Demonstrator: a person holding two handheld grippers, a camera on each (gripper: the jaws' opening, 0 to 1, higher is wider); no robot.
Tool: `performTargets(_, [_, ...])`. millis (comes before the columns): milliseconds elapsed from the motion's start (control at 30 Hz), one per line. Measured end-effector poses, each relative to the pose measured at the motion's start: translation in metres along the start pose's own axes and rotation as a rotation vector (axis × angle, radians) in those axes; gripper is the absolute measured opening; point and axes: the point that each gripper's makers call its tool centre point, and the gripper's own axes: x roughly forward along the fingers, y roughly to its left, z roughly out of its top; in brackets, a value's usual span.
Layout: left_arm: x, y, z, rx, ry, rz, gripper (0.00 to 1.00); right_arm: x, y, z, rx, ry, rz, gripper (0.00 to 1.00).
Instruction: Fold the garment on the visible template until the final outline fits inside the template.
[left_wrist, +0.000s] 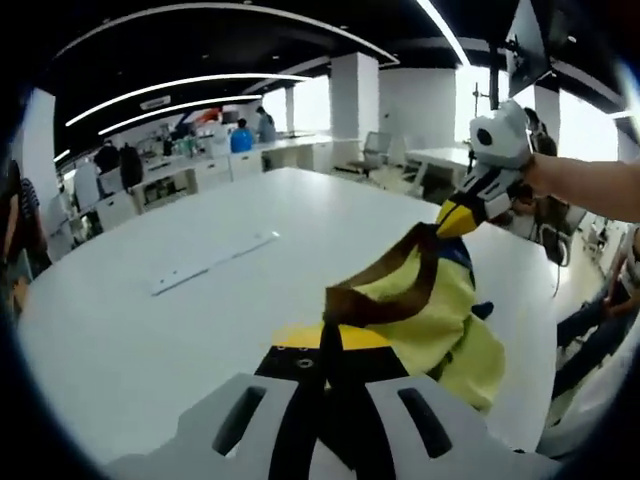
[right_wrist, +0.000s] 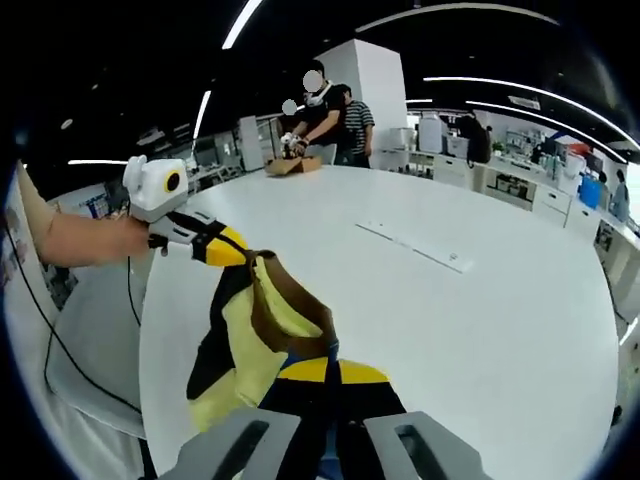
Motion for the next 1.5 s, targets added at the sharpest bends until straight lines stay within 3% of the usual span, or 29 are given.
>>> performTargets(267, [-0.004,0.008,0.020,0.025,-0.039,0.030,0.00,-0.009,-0.014,0.023,0.028,-0.089,-0.056,0.00])
performTargets(833, [0.006,0.033,0.060,0.117,-0.091,0.116,0.00,-0.008,-0.039,0.066,-0.068,-0.165,-0.194,0.00])
performTargets(1500, [0.042,0.064,0.071,0.188,-0.061,0.168,0.00,0.016,-0.079,0.077,-0.096,-0.149,-0.284,0.00])
